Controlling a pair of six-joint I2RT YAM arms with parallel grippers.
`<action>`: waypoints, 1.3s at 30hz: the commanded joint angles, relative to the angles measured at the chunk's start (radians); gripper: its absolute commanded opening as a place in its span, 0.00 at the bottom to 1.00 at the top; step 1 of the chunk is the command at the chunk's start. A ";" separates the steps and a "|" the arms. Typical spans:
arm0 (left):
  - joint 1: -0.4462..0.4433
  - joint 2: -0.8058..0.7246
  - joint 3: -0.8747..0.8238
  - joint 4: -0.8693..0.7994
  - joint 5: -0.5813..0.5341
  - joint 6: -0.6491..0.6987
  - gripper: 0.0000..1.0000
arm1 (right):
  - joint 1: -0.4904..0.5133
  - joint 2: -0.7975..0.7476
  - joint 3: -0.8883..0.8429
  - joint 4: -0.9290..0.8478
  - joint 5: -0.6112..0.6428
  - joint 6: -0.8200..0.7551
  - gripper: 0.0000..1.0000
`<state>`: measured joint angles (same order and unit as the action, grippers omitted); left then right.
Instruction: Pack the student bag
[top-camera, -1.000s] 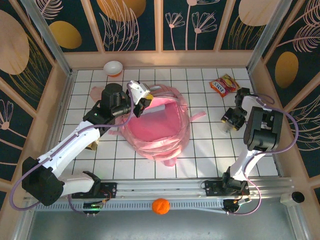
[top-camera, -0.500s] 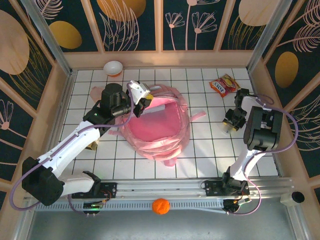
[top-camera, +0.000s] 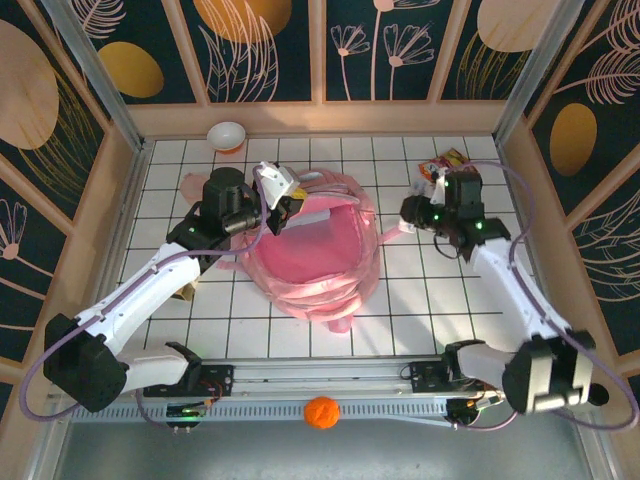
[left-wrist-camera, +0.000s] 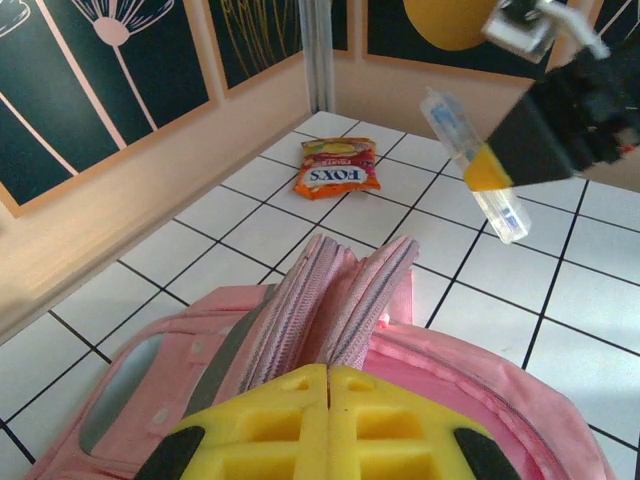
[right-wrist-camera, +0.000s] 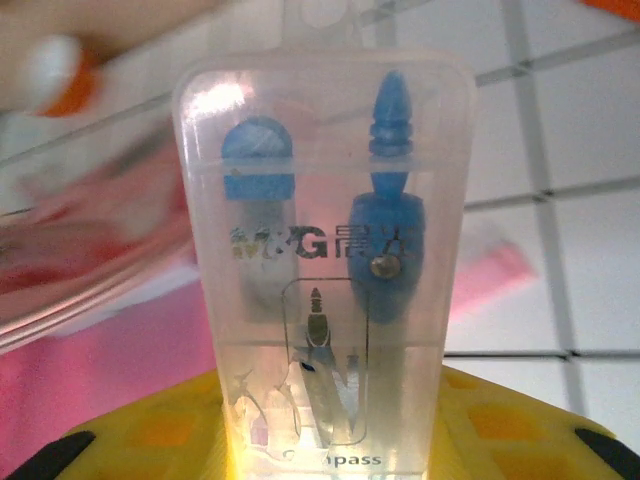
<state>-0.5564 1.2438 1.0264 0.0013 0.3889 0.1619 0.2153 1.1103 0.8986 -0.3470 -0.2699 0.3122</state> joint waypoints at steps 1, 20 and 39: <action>0.000 -0.037 0.004 0.095 0.023 -0.014 0.00 | 0.050 -0.114 -0.120 0.286 -0.144 -0.036 0.29; 0.000 -0.020 0.022 0.111 0.044 -0.032 0.00 | 0.666 0.020 -0.115 0.131 0.396 -1.066 0.20; 0.000 -0.035 0.019 0.100 0.034 -0.029 0.00 | 0.694 0.406 0.033 0.388 0.399 -1.491 0.25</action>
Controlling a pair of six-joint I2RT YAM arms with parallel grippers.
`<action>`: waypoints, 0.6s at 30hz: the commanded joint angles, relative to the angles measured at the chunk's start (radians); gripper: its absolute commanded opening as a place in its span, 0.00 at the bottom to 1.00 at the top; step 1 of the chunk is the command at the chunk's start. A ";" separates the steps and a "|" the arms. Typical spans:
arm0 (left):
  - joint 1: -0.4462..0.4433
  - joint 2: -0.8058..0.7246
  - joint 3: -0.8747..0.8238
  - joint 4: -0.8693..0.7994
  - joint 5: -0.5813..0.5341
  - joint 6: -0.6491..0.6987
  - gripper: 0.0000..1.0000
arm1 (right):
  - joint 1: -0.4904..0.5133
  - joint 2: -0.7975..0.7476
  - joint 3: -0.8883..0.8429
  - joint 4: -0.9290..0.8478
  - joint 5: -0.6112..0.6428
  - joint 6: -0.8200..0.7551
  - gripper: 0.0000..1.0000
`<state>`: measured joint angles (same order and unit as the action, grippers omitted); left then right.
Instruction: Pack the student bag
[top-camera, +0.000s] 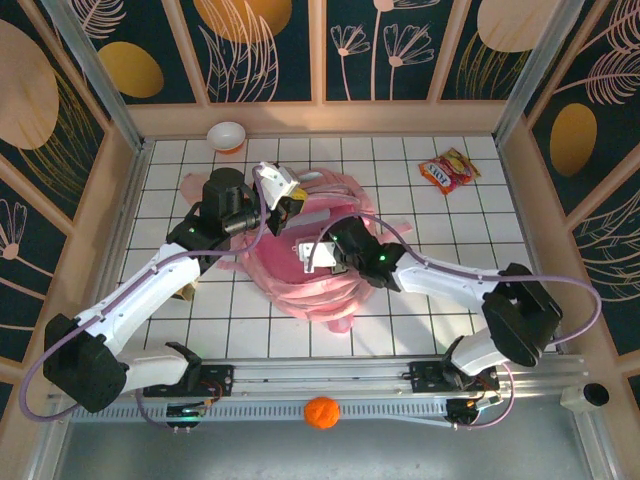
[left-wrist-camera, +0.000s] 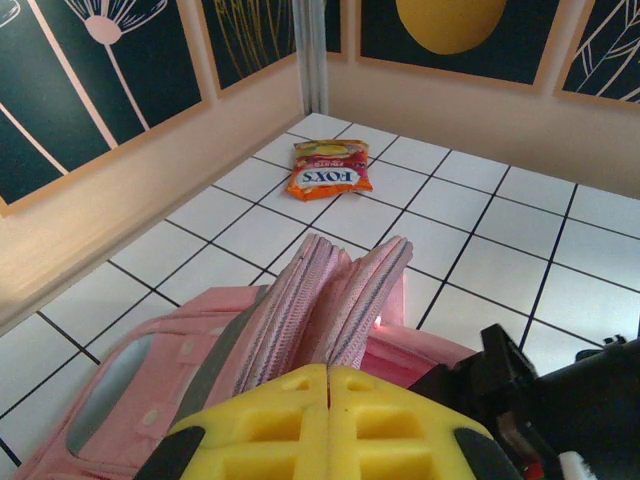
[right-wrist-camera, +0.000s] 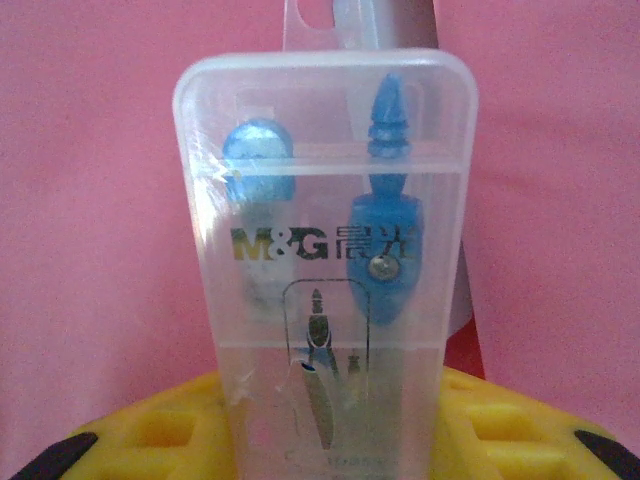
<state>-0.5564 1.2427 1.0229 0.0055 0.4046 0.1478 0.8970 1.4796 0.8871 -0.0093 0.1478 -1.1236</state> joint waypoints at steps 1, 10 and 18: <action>0.000 -0.033 0.022 0.097 0.019 -0.016 0.00 | 0.014 0.048 0.049 0.054 -0.019 -0.058 0.25; 0.000 -0.031 0.019 0.100 0.014 -0.015 0.00 | 0.013 0.112 0.045 0.136 -0.034 -0.061 0.28; 0.000 -0.031 0.019 0.100 0.014 -0.016 0.00 | 0.011 0.127 0.039 0.167 -0.027 -0.049 0.99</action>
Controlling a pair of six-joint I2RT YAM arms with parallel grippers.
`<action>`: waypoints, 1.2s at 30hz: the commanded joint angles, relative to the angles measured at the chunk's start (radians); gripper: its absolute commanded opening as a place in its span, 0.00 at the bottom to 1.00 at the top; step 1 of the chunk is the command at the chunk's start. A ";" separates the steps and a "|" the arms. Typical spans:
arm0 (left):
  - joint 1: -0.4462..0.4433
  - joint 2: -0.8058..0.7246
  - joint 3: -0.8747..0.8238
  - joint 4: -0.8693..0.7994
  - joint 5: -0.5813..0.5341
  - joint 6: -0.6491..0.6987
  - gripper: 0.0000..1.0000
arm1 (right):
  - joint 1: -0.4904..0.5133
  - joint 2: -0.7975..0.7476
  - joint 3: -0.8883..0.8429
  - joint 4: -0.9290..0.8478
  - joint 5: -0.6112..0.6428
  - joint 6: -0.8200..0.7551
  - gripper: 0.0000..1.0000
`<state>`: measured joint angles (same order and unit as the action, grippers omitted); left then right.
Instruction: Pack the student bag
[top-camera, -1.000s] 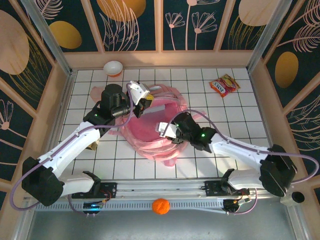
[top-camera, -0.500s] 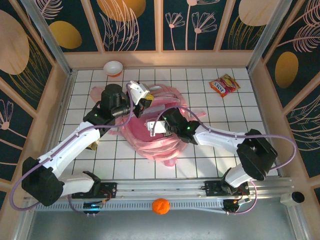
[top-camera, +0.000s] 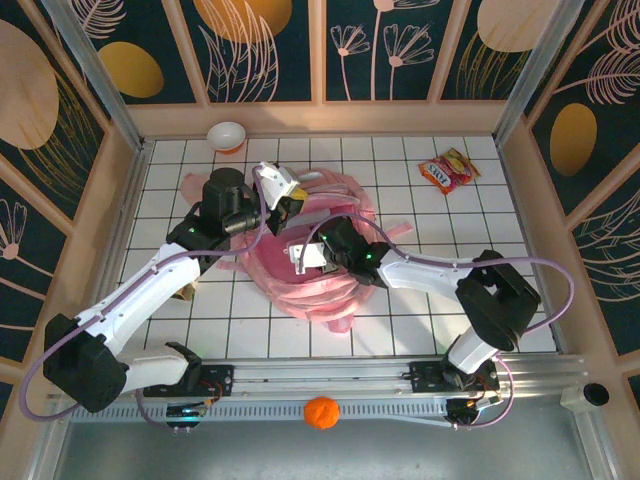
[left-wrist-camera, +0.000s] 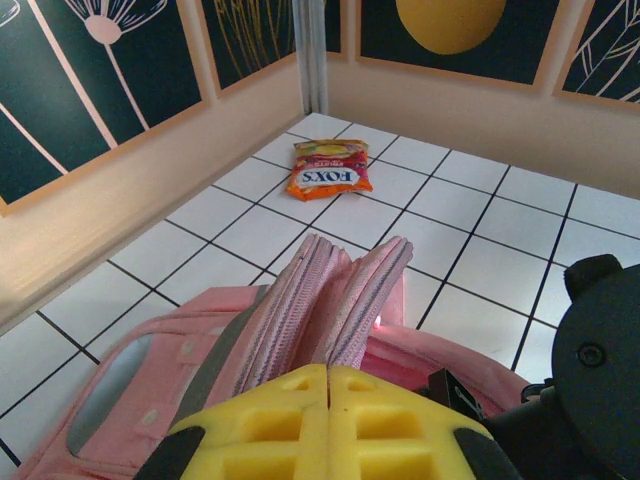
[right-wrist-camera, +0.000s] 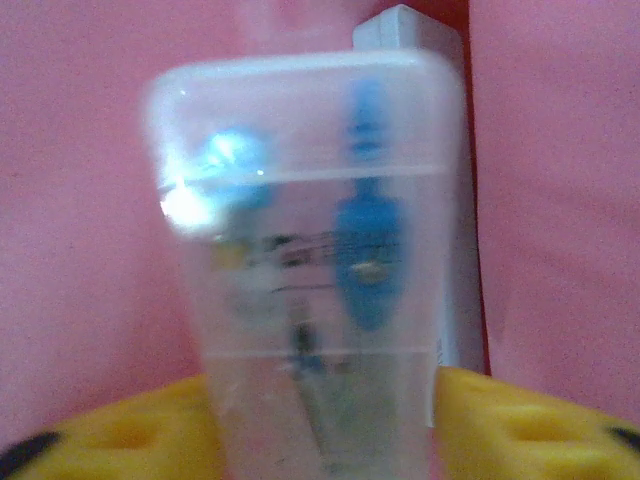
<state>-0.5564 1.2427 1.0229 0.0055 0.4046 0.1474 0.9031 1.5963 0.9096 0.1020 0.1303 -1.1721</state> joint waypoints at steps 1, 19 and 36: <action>0.000 -0.030 0.019 0.100 0.014 -0.015 0.00 | 0.004 0.009 0.015 0.058 -0.008 -0.001 0.99; -0.001 -0.032 0.009 0.106 0.012 -0.019 0.00 | 0.028 -0.287 -0.085 -0.008 -0.035 0.289 0.99; -0.015 -0.041 -0.135 0.104 0.095 0.130 0.00 | -0.210 -0.787 -0.284 0.136 -0.197 1.196 0.99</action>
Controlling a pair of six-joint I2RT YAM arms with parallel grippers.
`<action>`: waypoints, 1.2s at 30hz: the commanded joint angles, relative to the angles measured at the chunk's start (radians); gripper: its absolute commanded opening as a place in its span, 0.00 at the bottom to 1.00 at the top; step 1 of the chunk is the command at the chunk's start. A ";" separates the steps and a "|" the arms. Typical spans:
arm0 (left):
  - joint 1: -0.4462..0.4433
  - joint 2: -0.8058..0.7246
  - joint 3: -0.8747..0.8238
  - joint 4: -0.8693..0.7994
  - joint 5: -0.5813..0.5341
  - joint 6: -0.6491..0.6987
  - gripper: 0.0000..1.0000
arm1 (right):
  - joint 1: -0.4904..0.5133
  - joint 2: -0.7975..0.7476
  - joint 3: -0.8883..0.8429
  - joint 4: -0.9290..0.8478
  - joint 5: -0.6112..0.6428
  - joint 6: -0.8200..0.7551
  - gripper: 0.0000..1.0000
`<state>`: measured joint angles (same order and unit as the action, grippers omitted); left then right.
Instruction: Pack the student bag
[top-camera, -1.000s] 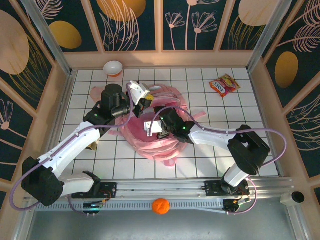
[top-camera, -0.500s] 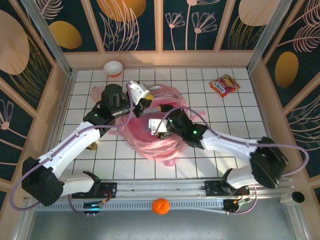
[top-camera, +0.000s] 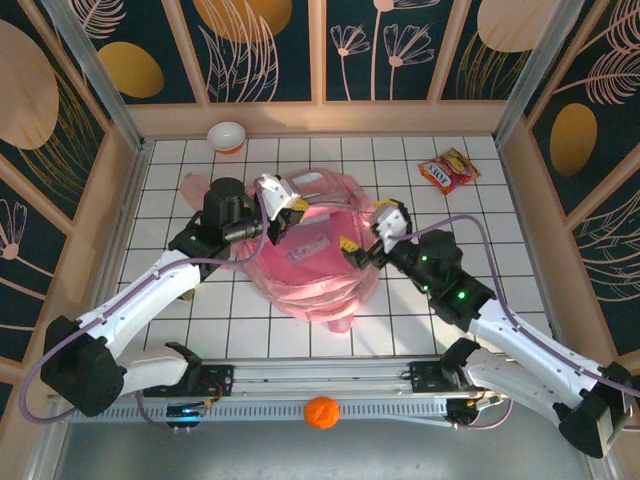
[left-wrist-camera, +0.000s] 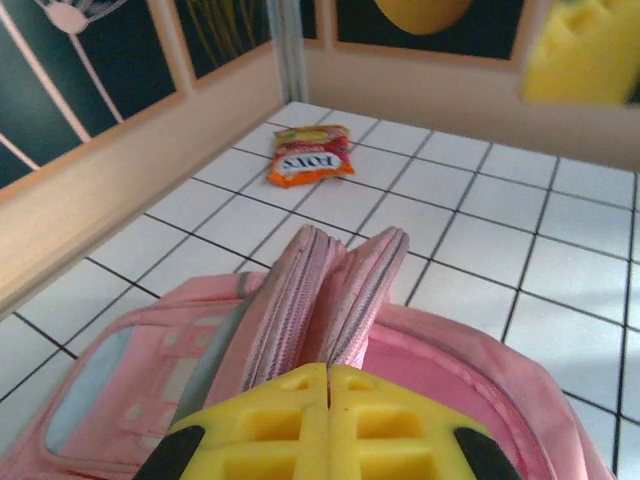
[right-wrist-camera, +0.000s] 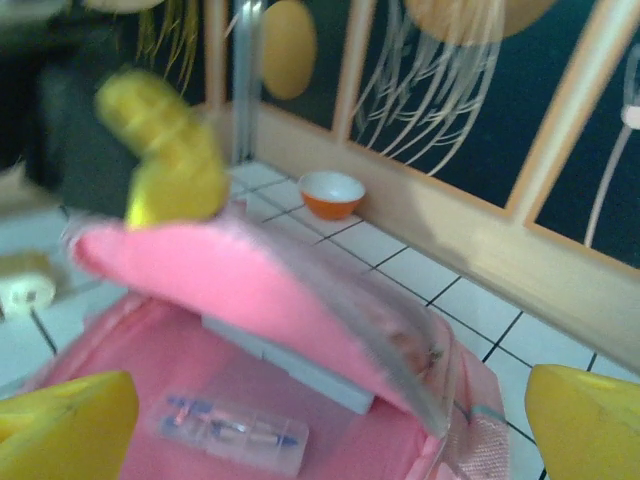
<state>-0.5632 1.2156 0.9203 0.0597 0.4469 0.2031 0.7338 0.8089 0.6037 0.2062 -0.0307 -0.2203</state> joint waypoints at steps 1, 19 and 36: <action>-0.013 -0.011 -0.038 0.042 0.062 0.090 0.00 | -0.055 0.008 0.041 0.007 -0.030 0.280 0.99; -0.190 0.199 -0.127 -0.254 -0.112 0.586 0.00 | -0.232 0.186 0.182 -0.229 -0.106 0.701 0.99; -0.203 0.072 -0.232 0.089 -0.124 0.263 0.49 | -0.235 0.193 0.211 -0.257 -0.129 0.612 0.99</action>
<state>-0.7780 1.3758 0.7258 -0.0330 0.3443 0.6197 0.5045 1.0054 0.7624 -0.0357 -0.1520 0.4374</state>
